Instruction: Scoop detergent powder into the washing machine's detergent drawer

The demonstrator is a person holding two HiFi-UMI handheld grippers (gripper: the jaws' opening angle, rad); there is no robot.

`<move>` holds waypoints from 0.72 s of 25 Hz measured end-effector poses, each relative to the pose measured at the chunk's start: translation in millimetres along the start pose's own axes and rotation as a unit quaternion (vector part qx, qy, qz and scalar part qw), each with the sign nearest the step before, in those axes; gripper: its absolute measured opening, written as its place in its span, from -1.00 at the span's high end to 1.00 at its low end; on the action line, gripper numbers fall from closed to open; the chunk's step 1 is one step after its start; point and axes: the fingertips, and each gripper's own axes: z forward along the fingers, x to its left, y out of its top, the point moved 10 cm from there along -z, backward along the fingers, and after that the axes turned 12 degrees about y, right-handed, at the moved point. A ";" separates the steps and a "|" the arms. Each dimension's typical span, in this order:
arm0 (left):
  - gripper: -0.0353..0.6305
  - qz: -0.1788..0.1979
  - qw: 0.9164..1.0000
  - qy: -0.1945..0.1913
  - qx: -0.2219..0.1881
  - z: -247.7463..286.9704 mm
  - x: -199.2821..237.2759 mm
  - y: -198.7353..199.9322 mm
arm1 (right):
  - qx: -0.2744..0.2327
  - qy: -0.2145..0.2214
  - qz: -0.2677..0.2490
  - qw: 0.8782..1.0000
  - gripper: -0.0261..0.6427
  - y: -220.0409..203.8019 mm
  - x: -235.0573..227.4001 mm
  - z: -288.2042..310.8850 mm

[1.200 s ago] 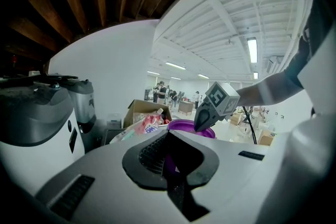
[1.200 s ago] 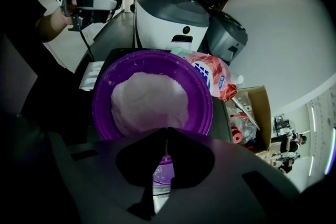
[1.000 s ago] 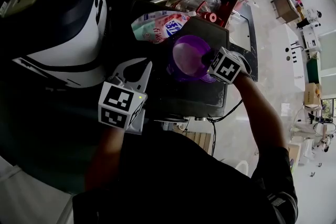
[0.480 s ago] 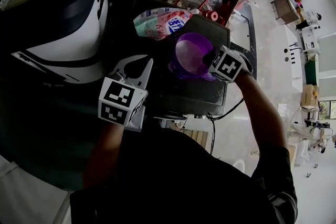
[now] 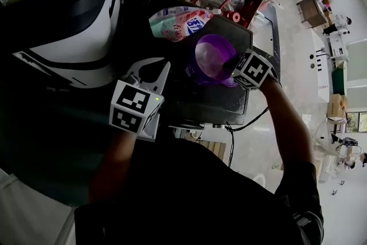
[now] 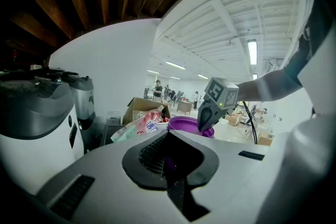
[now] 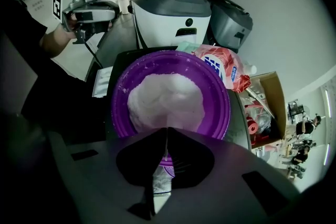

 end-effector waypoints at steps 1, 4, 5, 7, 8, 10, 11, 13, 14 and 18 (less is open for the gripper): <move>0.87 0.000 1.000 -0.001 0.000 -0.2 0.3 -0.5 | -0.001 0.003 0.002 1.000 0.85 0.3 0.6 -0.3; 0.87 -0.003 1.000 -0.002 0.000 -1.6 0.9 -2.3 | -0.004 0.008 0.007 1.000 0.85 0.9 3.2 -0.7; 0.87 -0.003 1.000 -0.002 0.000 -2.2 1.0 -2.9 | -0.004 0.008 0.008 1.000 0.85 1.2 4.1 -0.7; 0.87 -0.004 1.000 -0.002 0.000 -3.1 1.2 -3.5 | -0.002 0.007 0.007 1.000 0.85 2.1 5.7 -0.8; 0.87 -0.005 1.000 -0.002 0.000 -3.5 1.2 -3.7 | -0.001 0.008 0.006 1.000 0.85 2.6 6.3 -0.9; 0.87 -0.005 1.000 -0.002 -0.001 -4.7 1.0 -4.0 | -0.002 0.011 0.007 1.000 0.85 3.5 7.7 -1.1; 0.87 -0.005 1.000 -0.002 -0.001 -5.4 0.9 -4.2 | -0.002 0.013 0.008 1.000 0.85 3.8 8.5 -1.1; 0.87 -0.006 1.000 -0.001 0.000 -7.0 0.8 -5.4 | -0.004 0.015 0.009 1.000 0.85 4.4 10.0 -0.9; 0.87 -0.007 1.000 -0.001 0.001 -7.8 0.8 -5.9 | -0.005 0.016 0.009 1.000 0.85 4.8 10.6 -0.9; 0.87 -0.010 1.000 0.000 0.001 -11.2 1.4 -7.6 | 0.001 0.021 0.006 1.000 0.85 6.8 12.6 -2.2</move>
